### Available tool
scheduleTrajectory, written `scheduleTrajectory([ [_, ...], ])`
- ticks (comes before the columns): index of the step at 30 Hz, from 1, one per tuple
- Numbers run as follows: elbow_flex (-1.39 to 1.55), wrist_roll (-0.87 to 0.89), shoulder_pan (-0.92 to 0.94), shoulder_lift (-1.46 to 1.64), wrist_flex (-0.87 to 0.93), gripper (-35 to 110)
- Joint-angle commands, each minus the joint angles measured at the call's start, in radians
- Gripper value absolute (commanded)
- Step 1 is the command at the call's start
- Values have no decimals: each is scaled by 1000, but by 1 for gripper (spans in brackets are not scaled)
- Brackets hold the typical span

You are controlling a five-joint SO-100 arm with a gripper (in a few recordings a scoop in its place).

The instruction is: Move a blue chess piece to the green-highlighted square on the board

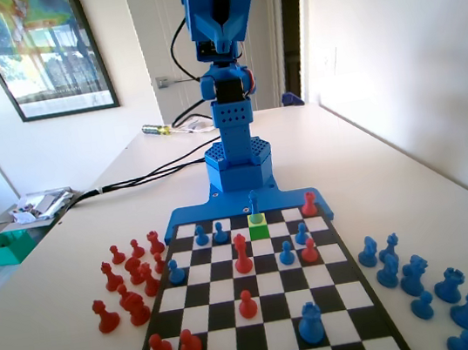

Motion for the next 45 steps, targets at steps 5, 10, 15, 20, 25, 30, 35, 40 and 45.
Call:
scheduleTrajectory([
  [5,6,2,0,3,-18,2],
  [10,6,2,17,3,-18,1],
  [15,6,-2,9,3,-18,1],
  [20,-2,-80,-12,0,-23,1],
  [25,-41,-158,-43,-51,-44,1],
  [30,-104,-233,-71,-147,-124,1],
  [35,-201,-376,-48,-285,-117,1],
  [40,-299,-658,20,-459,-35,1],
  [45,-359,-839,78,-623,18,1],
])
